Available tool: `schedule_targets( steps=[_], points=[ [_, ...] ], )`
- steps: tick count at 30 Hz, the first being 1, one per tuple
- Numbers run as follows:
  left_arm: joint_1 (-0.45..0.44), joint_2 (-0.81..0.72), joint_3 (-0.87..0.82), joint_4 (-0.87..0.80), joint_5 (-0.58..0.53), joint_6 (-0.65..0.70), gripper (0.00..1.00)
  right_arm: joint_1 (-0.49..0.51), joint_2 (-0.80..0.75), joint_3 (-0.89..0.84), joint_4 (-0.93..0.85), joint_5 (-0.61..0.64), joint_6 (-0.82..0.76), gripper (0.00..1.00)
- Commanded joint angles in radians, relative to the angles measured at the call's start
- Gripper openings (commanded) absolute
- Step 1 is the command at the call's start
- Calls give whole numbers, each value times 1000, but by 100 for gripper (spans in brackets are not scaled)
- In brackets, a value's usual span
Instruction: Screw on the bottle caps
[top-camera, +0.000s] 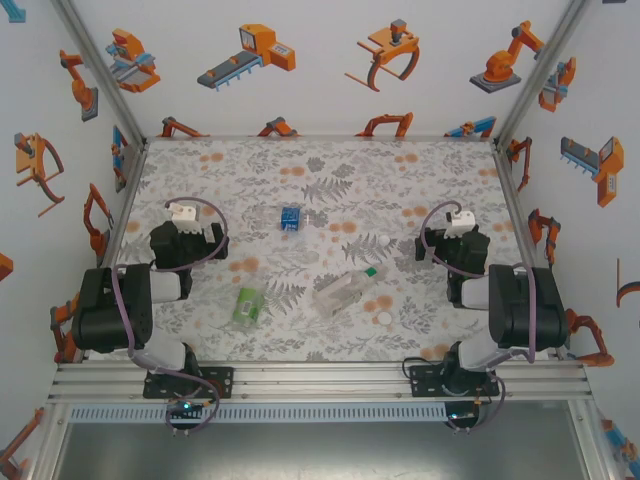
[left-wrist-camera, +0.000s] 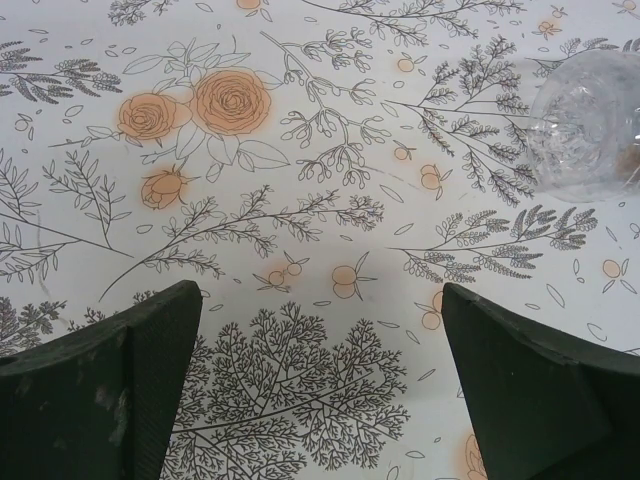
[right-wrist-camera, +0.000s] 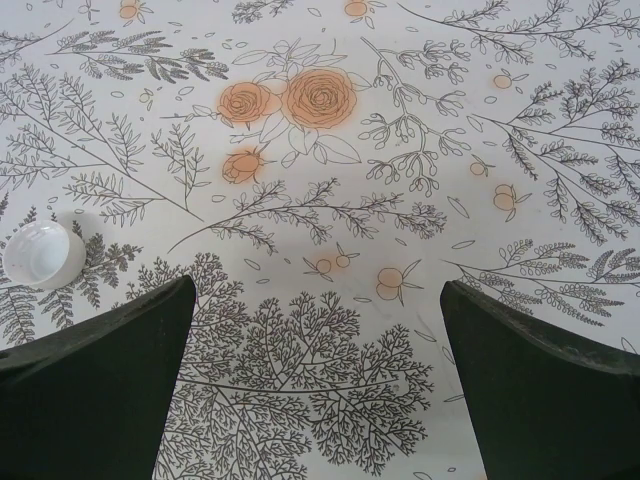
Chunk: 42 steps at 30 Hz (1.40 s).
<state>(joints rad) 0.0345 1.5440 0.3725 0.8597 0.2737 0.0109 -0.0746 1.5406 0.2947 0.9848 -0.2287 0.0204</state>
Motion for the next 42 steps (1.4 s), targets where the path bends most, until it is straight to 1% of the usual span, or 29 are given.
schedule_targets(
  steps=[1,11,15,20,21,24,30,34,36,38,42],
  points=[
    [4,-11,2,28,21,9,97,1,-4,21,16,-21,-20,99],
    [4,-12,2,28,22,8,97,2,-2,24,12,-17,-19,99],
    [4,-10,4,27,11,6,97,0,3,66,-57,39,5,99],
    [4,-11,3,27,10,4,97,0,2,66,-60,40,6,99],
    [4,-10,3,25,-1,1,97,0,2,66,-60,41,5,99],
    [5,-2,15,15,-81,-28,97,1,3,67,-60,40,6,99],
    [2,-5,16,10,-83,-28,97,-2,4,69,-66,36,10,99],
    [2,-5,16,9,-84,-29,97,-2,3,78,-81,85,27,99],
    [1,-8,14,13,-85,-28,97,-3,3,77,-81,88,26,99],
    [1,-25,27,-20,-81,-26,97,0,-5,78,-87,94,25,99],
    [2,-100,69,-171,-108,-37,97,2,-72,94,-172,110,28,99]
  ],
)
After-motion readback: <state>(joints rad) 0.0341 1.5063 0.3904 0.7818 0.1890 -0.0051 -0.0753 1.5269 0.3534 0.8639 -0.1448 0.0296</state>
